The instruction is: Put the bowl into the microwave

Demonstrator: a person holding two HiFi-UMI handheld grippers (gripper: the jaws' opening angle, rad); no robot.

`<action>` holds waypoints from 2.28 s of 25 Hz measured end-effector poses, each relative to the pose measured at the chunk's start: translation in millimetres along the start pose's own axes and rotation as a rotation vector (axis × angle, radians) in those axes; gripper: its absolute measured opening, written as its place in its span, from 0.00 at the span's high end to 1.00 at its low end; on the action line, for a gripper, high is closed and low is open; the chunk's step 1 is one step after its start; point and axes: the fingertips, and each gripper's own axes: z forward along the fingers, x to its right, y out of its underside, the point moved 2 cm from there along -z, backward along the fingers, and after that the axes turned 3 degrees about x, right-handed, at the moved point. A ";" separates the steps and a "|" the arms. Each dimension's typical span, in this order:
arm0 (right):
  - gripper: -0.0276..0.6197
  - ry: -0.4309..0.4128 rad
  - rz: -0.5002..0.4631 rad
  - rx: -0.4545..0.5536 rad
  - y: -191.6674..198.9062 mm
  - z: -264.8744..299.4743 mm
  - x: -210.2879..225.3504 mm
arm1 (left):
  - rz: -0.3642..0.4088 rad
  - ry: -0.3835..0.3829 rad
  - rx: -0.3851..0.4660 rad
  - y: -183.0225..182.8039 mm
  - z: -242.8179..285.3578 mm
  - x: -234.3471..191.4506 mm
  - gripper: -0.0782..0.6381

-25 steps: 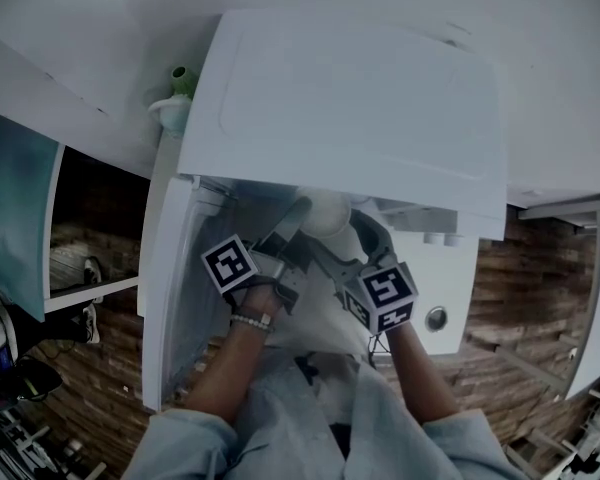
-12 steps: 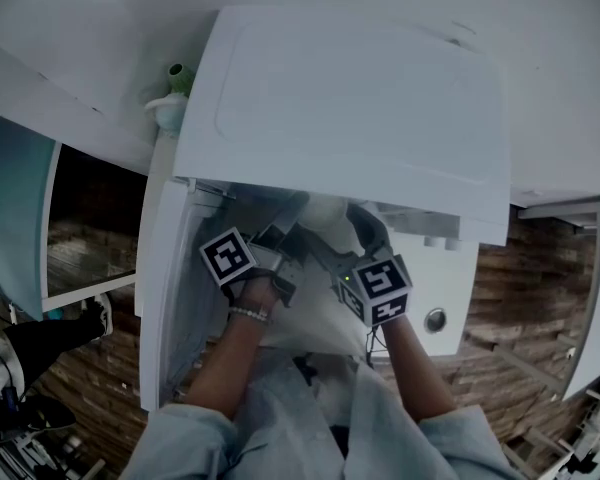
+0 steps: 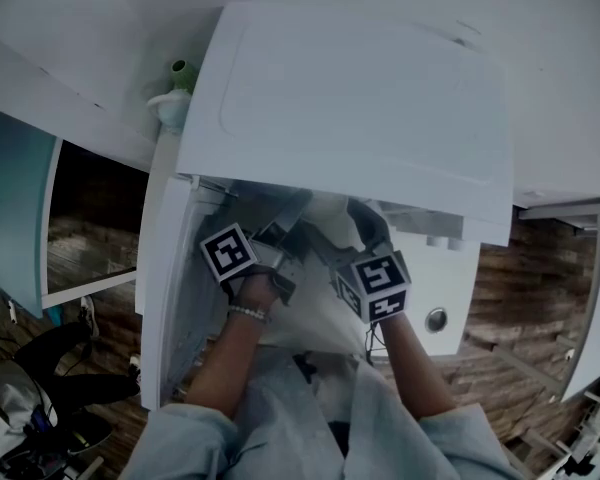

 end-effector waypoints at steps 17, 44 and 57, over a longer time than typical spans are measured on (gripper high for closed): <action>0.42 0.085 -0.065 -0.057 -12.3 29.8 23.5 | 0.052 -0.020 -0.032 13.3 -22.2 4.1 0.53; 0.42 0.102 -0.044 -0.081 -8.4 27.9 28.8 | 0.147 0.002 -0.030 25.6 -49.5 17.2 0.53; 0.90 0.128 0.012 0.053 -11.1 -41.6 13.3 | 0.308 0.039 -0.041 49.3 -58.7 47.4 0.76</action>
